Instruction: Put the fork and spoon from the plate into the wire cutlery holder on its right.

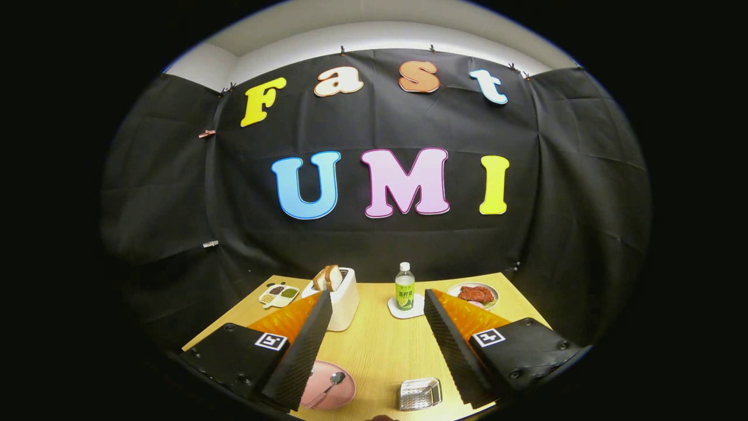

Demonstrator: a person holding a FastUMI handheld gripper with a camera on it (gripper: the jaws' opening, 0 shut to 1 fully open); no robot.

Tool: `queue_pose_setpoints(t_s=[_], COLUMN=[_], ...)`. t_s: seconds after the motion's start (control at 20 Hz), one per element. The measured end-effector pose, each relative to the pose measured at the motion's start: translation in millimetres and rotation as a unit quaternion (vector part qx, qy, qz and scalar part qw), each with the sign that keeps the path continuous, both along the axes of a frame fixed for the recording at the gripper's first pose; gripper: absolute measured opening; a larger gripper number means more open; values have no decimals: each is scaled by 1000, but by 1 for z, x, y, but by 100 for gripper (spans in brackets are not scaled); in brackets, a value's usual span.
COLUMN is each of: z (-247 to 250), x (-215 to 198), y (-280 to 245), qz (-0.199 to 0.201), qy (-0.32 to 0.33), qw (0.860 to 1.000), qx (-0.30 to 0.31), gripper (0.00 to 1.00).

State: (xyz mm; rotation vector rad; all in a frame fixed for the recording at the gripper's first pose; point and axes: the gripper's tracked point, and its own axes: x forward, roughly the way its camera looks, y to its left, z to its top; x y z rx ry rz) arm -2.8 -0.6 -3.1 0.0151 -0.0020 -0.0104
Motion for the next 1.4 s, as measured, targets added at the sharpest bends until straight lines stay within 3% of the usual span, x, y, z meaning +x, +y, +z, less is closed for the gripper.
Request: queue_pose_setpoints(t_s=[0.75, 1.1, 1.4], z=[-24, -73, -160], x=[-1, 7, 14], y=[17, 54, 95], qz=[-12, 13, 56], qy=[36, 117, 251], qw=[999, 992, 966], qx=[7, -35, -27], gripper=[98, 99, 99])
